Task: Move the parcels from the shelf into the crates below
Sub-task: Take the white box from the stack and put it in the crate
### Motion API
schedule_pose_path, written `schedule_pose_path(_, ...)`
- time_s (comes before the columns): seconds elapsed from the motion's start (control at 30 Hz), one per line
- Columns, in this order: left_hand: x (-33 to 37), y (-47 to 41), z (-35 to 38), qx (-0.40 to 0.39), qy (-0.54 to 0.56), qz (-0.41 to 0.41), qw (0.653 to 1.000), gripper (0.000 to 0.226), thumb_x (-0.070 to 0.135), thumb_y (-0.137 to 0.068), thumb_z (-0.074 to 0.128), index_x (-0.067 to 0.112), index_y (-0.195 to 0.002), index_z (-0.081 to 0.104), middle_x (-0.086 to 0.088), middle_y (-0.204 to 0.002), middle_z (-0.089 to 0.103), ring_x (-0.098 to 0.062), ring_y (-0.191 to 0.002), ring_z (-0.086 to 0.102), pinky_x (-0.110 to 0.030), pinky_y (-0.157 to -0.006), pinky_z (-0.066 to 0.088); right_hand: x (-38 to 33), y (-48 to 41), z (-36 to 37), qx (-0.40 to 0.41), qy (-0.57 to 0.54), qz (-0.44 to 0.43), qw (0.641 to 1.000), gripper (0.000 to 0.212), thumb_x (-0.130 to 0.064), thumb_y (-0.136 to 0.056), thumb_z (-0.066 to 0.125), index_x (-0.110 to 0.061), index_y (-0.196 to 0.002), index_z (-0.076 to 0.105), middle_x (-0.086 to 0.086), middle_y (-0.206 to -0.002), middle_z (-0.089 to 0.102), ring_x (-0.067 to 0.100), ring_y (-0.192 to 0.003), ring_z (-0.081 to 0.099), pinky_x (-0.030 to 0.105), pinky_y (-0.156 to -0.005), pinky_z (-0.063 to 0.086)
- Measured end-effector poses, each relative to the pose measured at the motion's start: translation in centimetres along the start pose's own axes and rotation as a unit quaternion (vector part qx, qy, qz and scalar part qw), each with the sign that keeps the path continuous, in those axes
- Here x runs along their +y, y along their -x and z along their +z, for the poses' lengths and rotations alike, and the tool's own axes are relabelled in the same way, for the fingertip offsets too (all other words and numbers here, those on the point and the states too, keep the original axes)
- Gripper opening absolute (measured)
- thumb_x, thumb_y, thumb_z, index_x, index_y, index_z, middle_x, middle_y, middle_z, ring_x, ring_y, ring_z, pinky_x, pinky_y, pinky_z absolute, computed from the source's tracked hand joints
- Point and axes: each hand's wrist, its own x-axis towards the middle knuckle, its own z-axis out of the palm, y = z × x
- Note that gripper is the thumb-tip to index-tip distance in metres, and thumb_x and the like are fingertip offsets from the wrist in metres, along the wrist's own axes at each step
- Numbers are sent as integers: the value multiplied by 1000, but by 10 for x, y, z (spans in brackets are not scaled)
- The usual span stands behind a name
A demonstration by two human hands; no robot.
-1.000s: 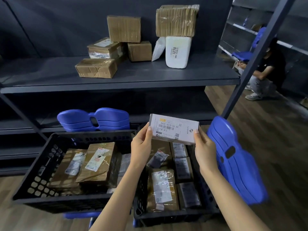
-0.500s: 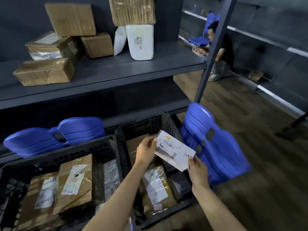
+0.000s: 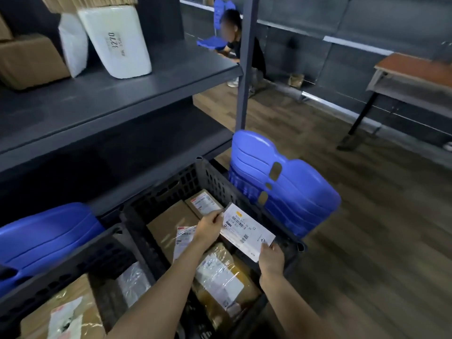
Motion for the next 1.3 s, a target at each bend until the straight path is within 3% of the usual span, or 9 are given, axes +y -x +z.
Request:
schedule_pose_path(0.2,-18,-12,24,-69,-49,16,996,33,25,-102,45,15,-131,57,-2,-122,62,-9,-100,52,-17,-80,35,24,-15,6,82,-40,16,996,38,-9,-100,45,-7,-137,44,19,-129,57,36,-118,55,45,-101,45)
schedule_pose_path(0.47,-48,-29,35,-123,-74,21,989,38,28,-99,50,11,-134,53,-2,-116,63,-8,-88,57,-19,-72,46,43,-47,15,130,-40,31,990,38,-7,-97,46,2,-134,43,23,-129,55,39,-117,55,44,-98,47)
schedule_pose_path(0.6,-53,-35,40,-145,-89,26,985,39,28,-99,51,9,-133,54,-5,-125,61,-8,-92,56,-12,-66,45,42,-49,10,112,-3,49,992,38,-6,-97,43,5,-134,43,23,-132,51,32,-115,55,23,-73,49)
schedule_pose_path(0.67,-56,-38,43,-159,-85,15,984,40,28,-99,51,9,-134,54,-8,-125,62,-13,-98,57,-19,-70,48,33,-39,10,102,126,61,985,34,-8,-99,39,-2,-132,45,15,-132,52,25,-117,52,21,-83,46)
schedule_pose_path(0.77,-55,-43,47,-194,-110,6,975,42,25,-99,52,10,-138,48,-9,-135,55,-17,-112,53,-23,-85,44,35,-37,8,72,440,-5,895,30,-5,-97,43,-8,-125,52,7,-118,58,24,-115,55,30,-83,39)
schedule_pose_path(0.87,-54,-49,50,-233,-154,9,960,45,25,-99,51,11,-142,44,-7,-143,49,-25,-129,47,-30,-107,38,37,-48,13,81,396,-7,915,34,0,-97,38,0,-129,49,18,-129,56,31,-119,54,38,-94,40)
schedule_pose_path(0.97,-52,-51,53,-253,-184,5,950,49,25,-100,48,13,-147,37,-7,-148,43,-26,-133,43,-33,-112,34,44,-39,13,92,282,26,955,68,-11,-96,45,6,-148,6,27,-154,10,37,-144,15,42,-117,16)
schedule_pose_path(1.07,-49,-47,51,-256,-192,0,948,53,19,-102,45,13,-151,26,-9,-154,35,-26,-139,36,-32,-113,30,52,-29,14,24,399,-36,916,86,-19,-96,47,5,-145,-19,22,-155,-21,34,-146,-13,38,-120,1)
schedule_pose_path(1.3,-44,-34,40,-277,-364,128,880,57,29,-104,35,19,-155,11,-2,-162,11,-24,-149,14,-38,-120,17,65,-30,14,-59,629,-82,771,78,-29,-97,36,2,-148,-15,20,-157,-17,34,-146,-13,43,-119,0)
